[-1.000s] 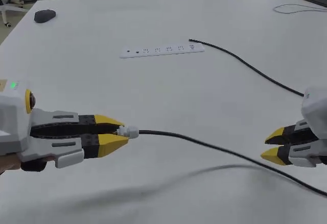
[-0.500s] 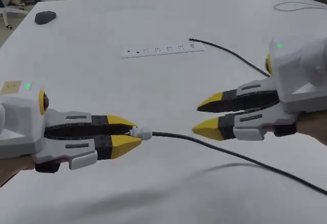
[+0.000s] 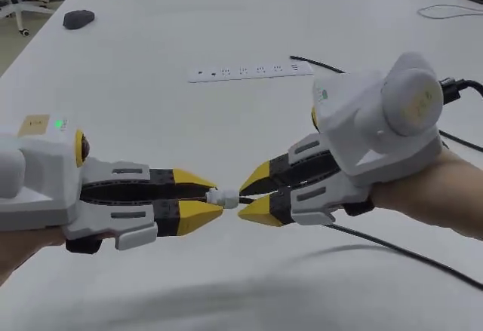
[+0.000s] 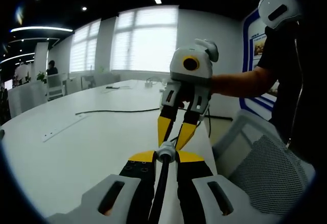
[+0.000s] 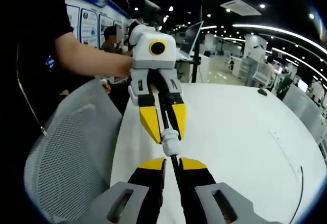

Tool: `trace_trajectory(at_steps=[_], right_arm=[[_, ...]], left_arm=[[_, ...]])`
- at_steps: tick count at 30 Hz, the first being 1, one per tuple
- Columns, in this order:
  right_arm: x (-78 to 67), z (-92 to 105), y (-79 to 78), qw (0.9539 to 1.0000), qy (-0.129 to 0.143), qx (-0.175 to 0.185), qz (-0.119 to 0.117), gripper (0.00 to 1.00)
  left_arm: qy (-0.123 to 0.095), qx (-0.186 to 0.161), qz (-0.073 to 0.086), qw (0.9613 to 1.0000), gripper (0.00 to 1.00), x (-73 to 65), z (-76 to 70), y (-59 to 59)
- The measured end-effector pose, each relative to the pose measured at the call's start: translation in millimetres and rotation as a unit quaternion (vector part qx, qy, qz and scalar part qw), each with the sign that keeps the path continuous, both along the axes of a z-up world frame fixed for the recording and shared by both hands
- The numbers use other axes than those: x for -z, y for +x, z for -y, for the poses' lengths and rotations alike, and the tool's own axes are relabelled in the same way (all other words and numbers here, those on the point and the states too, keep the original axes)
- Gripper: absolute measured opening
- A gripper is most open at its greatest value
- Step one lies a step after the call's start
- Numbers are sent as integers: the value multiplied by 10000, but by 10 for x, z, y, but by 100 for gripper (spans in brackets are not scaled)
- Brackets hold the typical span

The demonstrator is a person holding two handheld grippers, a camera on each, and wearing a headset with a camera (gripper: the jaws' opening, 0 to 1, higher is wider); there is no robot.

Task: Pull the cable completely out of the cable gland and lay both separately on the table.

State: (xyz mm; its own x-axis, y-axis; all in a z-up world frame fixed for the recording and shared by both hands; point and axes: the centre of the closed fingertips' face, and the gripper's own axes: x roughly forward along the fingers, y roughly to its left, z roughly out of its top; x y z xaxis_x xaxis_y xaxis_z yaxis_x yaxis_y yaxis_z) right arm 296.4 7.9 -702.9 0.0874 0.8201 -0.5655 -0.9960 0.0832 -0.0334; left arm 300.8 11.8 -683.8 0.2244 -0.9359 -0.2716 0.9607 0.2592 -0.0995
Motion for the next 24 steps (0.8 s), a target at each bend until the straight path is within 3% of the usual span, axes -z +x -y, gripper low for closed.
trace_trajectory(at_steps=[2, 6, 8, 12, 17, 24], right_arm=[[13, 4, 30, 9999, -58, 13, 114, 1], [35, -7, 3, 10000, -66, -12, 49, 0], [39, -25, 1, 9998, -110, -55, 165, 0], [77, 8, 0, 9995, -252, -58, 164, 0], [130, 94, 26, 9993, -363, 13, 54, 0], [214, 39, 18, 9985, -513, -203, 66, 0]], left_arm=[[23, 17, 24, 10000, 15, 15, 2, -12], [38, 25, 28, 10000, 14, 42, -18, -37], [30, -9, 46, 10000, 14, 45, -39, -40], [20, -98, 60, 9999, 14, 44, -128, -58], [9, -366, 135, 9992, 14, 32, -325, -62], [26, -869, 138, 9961, 15, 37, -718, -141]])
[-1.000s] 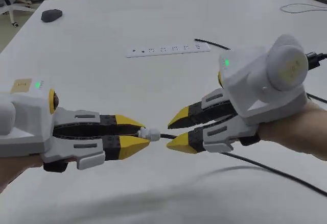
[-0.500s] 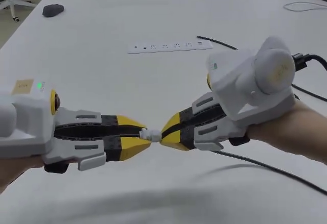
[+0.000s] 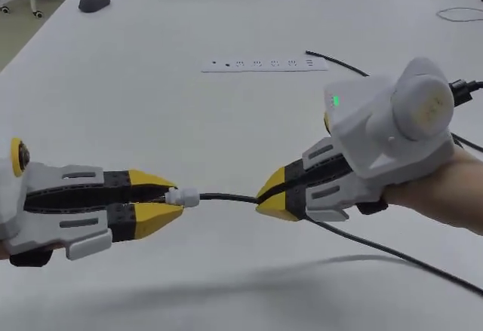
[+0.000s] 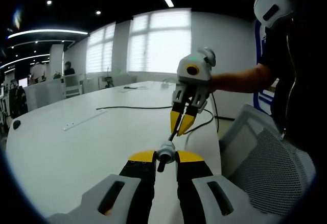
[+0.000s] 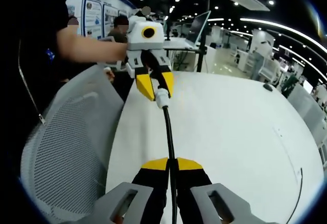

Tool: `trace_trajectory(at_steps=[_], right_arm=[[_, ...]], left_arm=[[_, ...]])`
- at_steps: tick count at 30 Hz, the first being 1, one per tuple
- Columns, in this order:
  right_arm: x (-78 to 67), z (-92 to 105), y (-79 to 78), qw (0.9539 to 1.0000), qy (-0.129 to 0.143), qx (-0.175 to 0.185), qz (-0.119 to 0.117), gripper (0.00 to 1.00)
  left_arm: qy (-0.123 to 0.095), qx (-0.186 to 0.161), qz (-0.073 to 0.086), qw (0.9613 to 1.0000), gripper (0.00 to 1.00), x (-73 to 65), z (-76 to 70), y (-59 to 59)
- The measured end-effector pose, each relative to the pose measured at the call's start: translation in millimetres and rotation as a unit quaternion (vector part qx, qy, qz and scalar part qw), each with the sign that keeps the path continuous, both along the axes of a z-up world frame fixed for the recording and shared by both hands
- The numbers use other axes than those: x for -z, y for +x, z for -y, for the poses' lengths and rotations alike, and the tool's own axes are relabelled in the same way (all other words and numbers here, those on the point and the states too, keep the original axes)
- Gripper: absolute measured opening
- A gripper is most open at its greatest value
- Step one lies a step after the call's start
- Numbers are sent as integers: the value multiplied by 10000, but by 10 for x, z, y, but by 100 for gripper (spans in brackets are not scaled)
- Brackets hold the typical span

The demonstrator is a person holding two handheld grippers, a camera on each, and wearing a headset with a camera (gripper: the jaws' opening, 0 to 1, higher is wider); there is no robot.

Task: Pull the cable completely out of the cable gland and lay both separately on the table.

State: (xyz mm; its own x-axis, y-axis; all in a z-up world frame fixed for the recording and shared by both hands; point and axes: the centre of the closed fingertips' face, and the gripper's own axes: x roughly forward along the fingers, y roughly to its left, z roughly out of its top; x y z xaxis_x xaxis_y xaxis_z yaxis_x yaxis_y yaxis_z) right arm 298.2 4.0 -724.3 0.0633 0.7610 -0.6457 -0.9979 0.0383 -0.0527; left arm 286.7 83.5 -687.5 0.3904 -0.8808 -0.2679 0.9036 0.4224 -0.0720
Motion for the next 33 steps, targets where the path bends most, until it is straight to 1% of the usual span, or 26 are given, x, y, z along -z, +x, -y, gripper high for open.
trace_trajectory(at_steps=[3, 4, 6, 8, 9, 10, 11, 12, 13, 14, 15, 16, 18, 19, 20, 21, 22, 23, 25, 27, 28, 29, 30, 31, 32, 33], right_arm=[[48, -43, -1, 9999, -98, -119, -6, 0], [72, -63, 4, 9997, -158, -163, 4, 0], [103, -102, 3, 9995, -240, -225, -32, 0], [107, -136, -5, 9993, -245, -275, -64, 0], [120, -164, 29, 9992, -258, -306, -85, 0], [132, -206, 28, 9990, -270, -340, -105, 0], [141, -239, 21, 9989, -276, -365, -132, 0], [157, -297, 15, 9988, -279, -385, -150, 0], [163, -318, 12, 9987, -278, -399, -148, 0], [182, -388, 0, 9985, -265, -458, -167, 0], [186, -476, 4, 9986, -215, -449, -188, 0], [181, -541, 10, 9987, -150, -432, -207, 0], [155, -731, 34, 9989, 61, -363, -294, 0], [146, -850, 52, 9987, 168, -331, -349, 0], [148, -906, 68, 9987, 190, -332, -332, 0], [154, -1006, 111, 9990, 234, -313, -201, 0], [166, -1065, 109, 9989, 252, -347, -196, 0], [170, -1162, 123, 9986, 354, -320, -242, 0], [184, -1295, 142, 9980, 505, -251, -288, 0], [216, -1435, 163, 9971, 654, -151, -353, 0], [233, -1491, 171, 9967, 711, -107, -387, 0], [258, -1574, 169, 9953, 807, -27, -527, 0], [281, -1617, 178, 9951, 820, -2, -549, 0], [309, -1689, 195, 9947, 861, 68, -555, 0], [325, -1745, 190, 9940, 906, 95, -609, 0], [348, -1821, 188, 9930, 962, 143, -674, 0]], left_arm=[[-63, -287, -64, 9995, 15, 28, -175, -43], [-63, -382, -48, 9992, 14, 47, -243, -78], [-72, -584, -90, 9982, 15, 85, -363, -123], [-152, -862, -143, 9961, 15, 124, -533, -178], [-236, -993, -198, 9946, 14, 141, -625, -225], [-260, -1094, -236, 9934, 15, 158, -688, -254], [-286, -1187, -239, 9922, 15, 169, -750, -281], [-273, -1221, -234, 9919, 15, 190, -802, -313], [-247, -1321, -248, 9906, 15, 215, -865, -339], [-279, -1434, -269, 9889, 15, 239, -948, -378], [-329, -1587, -278, 9864, 15, 260, -1038, -404], [-349, -1683, -279, 9847, 15, 277, -1094, -416], [-360, -1870, -318, 9812, 15, 349, -1211, -453], [-421, -1988, -345, 9785, 15, 384, -1266, -470], [-431, -2032, -369, 9775, 15, 409, -1290, -485], [-452, -2103, -387, 9758, 15, 443, -1321, -508], [-453, -2151, -416, 9747, 15, 474, -1341, -525], [-449, -2259, -436, 9721, 15, 529, -1389, -536], [-495, -2364, -472, 9692, 15, 598, -1436, -556], [-557, -2523, -496, 9648, 15, 672, -1492, -572], [-621, -2645, -573, 9607, 15, 725, -1528, -583], [-631, -2689, -570, 9594, 15, 741, -1543, -584], [-678, -2774, -621, 9564, 15, 792, -1563, -602], [-688, -2842, -664, 9540, 15, 830, -1576, -615], [-625, -2955, -650, 9511, 15, 950, -1661, -632], [-608, -3019, -671, 9490, 15, 990, -1681, -647]])
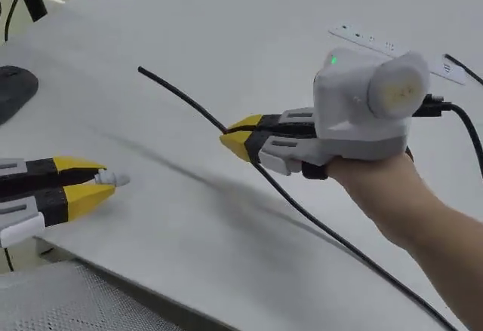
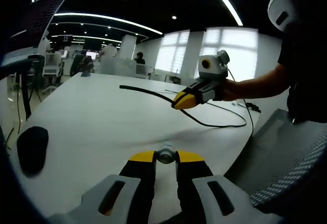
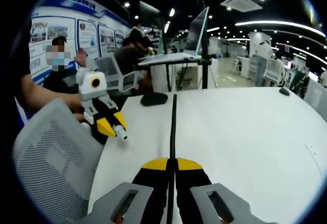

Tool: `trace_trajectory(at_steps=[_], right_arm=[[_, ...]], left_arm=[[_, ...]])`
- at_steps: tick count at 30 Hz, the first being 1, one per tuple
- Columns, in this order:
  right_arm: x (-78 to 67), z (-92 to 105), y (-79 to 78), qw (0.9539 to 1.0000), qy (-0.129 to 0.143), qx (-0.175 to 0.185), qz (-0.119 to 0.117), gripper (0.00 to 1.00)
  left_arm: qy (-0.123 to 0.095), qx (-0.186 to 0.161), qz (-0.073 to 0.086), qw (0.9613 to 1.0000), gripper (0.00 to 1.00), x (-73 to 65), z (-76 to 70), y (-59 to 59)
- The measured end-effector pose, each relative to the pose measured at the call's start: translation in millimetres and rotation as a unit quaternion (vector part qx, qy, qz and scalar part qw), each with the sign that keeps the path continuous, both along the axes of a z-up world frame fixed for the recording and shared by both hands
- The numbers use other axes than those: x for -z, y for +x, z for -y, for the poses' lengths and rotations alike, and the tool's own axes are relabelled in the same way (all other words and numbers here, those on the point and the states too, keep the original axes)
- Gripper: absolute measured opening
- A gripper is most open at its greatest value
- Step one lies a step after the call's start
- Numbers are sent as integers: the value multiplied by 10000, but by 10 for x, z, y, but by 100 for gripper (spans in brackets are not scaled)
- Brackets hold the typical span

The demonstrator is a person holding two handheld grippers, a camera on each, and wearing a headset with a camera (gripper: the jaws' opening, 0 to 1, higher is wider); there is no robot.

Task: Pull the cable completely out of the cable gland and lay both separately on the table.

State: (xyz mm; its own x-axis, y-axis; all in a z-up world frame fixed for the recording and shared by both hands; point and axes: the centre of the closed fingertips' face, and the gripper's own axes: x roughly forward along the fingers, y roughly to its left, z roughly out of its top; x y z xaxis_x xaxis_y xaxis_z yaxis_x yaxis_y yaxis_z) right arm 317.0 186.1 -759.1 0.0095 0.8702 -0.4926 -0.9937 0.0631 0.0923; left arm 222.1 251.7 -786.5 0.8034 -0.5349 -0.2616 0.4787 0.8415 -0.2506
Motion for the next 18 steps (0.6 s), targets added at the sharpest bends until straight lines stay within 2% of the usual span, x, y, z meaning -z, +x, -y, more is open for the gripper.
trace_trajectory(at_steps=[2, 3, 4, 5, 6, 7, 8, 10, 11, 13, 14, 15, 16, 18], right_arm=[[77, -99, 21, 9999, 97, 35, -1, 0], [96, -185, 20, 9997, 248, 49, -42, 0], [83, -256, 10, 9988, 459, 79, -162, 0], [62, -332, 12, 9969, 694, 178, -318, 0], [76, -374, 19, 9963, 720, 264, -389, 0], [116, -401, 28, 9972, 629, 258, -298, 0], [172, -466, 12, 9976, 572, 246, -299, 0], [252, -506, 7, 9983, 428, 283, -272, 0], [319, -549, 2, 9985, 332, 332, -274, 0], [381, -580, 36, 9986, 233, 444, -182, 0], [400, -595, 41, 9986, 220, 455, -169, 0], [429, -592, 68, 9985, 145, 522, -96, 0], [464, -593, 103, 9985, 57, 545, 89, 0], [448, -636, 92, 9984, 214, 470, 226, 0]], left_arm=[[1, -387, 14, 9993, 15, 75, -118, -2], [40, -549, -18, 9985, 15, 141, -180, -13], [109, -683, -2, 9976, 15, 153, -223, -7], [95, -652, -26, 9978, 15, 165, -206, -25], [101, -699, -13, 9975, 15, 183, -216, -26], [149, -794, 37, 9967, 15, 209, -243, -13], [188, -831, -5, 9964, 15, 227, -244, -13], [238, -954, 33, 9951, 15, 248, -276, 5], [227, -964, 21, 9951, 15, 261, -277, 10], [272, -1044, 98, 9941, 15, 235, -258, 38], [304, -1029, 75, 9942, 15, 237, -224, 48], [370, -1071, 96, 9935, 15, 241, -226, 59], [420, -1035, 66, 9937, 15, 257, -197, 64], [433, -1044, 34, 9936, 15, 269, -172, 76]])
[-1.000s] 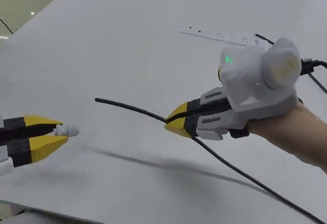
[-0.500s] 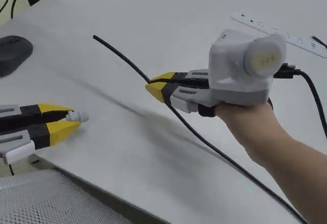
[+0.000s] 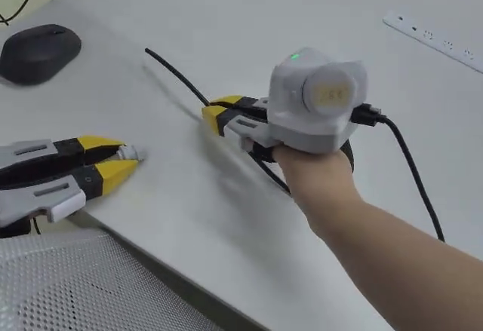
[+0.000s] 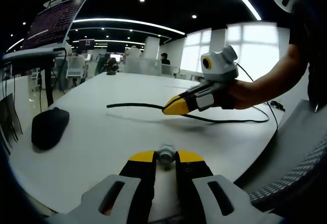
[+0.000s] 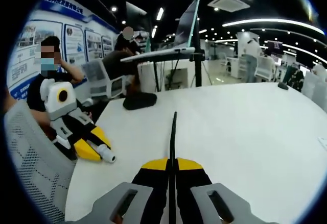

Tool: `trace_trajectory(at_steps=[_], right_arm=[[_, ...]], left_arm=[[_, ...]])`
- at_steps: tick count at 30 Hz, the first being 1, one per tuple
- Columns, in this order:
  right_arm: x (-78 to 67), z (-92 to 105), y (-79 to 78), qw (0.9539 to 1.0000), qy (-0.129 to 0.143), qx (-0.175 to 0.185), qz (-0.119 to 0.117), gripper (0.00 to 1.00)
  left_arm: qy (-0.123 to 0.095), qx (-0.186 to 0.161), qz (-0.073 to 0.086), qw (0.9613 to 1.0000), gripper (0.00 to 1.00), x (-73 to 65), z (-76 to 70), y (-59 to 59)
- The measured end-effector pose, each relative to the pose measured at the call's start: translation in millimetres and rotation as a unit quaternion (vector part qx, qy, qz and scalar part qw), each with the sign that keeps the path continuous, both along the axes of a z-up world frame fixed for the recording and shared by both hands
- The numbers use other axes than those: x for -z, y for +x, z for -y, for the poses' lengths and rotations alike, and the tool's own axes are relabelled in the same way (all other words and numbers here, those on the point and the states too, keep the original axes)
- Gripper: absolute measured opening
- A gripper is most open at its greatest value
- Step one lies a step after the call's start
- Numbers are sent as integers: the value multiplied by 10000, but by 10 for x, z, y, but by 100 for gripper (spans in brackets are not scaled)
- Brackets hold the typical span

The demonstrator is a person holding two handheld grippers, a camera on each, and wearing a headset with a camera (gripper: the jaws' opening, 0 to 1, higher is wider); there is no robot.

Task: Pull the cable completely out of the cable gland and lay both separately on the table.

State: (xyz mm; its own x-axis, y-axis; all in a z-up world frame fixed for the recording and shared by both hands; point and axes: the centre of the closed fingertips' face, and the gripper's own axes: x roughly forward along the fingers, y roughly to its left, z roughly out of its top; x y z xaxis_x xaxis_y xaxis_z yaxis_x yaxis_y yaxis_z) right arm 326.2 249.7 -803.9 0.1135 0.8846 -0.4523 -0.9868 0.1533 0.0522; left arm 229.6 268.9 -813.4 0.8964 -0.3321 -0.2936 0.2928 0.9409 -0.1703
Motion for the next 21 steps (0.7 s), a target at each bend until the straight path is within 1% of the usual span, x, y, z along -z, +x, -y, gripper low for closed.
trace_trajectory(at_steps=[1, 2, 3, 5, 7, 9, 10, 11, 12, 13, 14, 15, 16, 17, 18, 19, 20, 21], right_arm=[[9, -4, 7, 9999, -29, -38, 117, 0], [50, -3, -5, 9996, -158, -100, 189, 0], [54, -12, -3, 9996, -139, -88, 213, 0], [69, -13, 3, 9998, -150, -51, 152, 0], [87, -8, 16, 9997, -187, -2, 165, 0], [114, -6, 24, 9997, -220, 66, 46, 0], [131, -3, 25, 9997, -241, 100, -29, 0], [157, 5, 37, 9995, -274, 147, -59, 0], [175, 9, 12, 9994, -273, 111, -170, 0], [158, 22, 6, 9995, -223, 115, -170, 0], [154, 26, -5, 9995, -253, 102, -151, 1], [155, 29, -8, 9995, -286, 95, -116, 2], [148, 31, -13, 9995, -299, 77, -76, 3], [146, 31, -10, 9995, -311, 80, -25, 7], [142, 31, -8, 9995, -300, 74, -25, 10], [138, 31, -11, 9996, -290, 63, -30, 11], [136, 37, -19, 9995, -298, 56, -32, 13], [134, 41, -13, 9995, -311, 65, 19, 16]], left_arm=[[27, 31, 11, 10000, 15, -1, 13, 0], [47, 35, 29, 10000, 15, -14, 27, 1], [74, 13, 45, 10000, 15, -20, 29, 7], [118, 34, 79, 9999, 15, -34, 46, 10], [168, 41, 103, 9998, 15, -47, 57, 15], [160, 55, 108, 9998, 15, -54, 64, 15], [116, 63, 104, 9999, 15, -55, 68, 17], [-111, 96, 29, 9999, 15, -56, 107, 13], [-57, 83, 32, 9999, 15, -52, 83, 19], [62, 111, 58, 9999, 15, -57, 89, 20], [206, 170, 82, 9996, 15, -59, 96, 28], [187, 166, 67, 9997, 15, -61, 100, 32], [174, 154, 43, 9997, 16, -51, 89, 38], [212, 141, -20, 9997, 16, -21, 85, 40], [250, 108, -114, 9996, 16, 37, 48, 34], [171, -6, 5, 9999, 17, 18, 20, 67], [-30, -47, 8, 10000, 21, 13, 12, 79], [-104, -85, 20, 9999, 29, 19, -2, 89]])
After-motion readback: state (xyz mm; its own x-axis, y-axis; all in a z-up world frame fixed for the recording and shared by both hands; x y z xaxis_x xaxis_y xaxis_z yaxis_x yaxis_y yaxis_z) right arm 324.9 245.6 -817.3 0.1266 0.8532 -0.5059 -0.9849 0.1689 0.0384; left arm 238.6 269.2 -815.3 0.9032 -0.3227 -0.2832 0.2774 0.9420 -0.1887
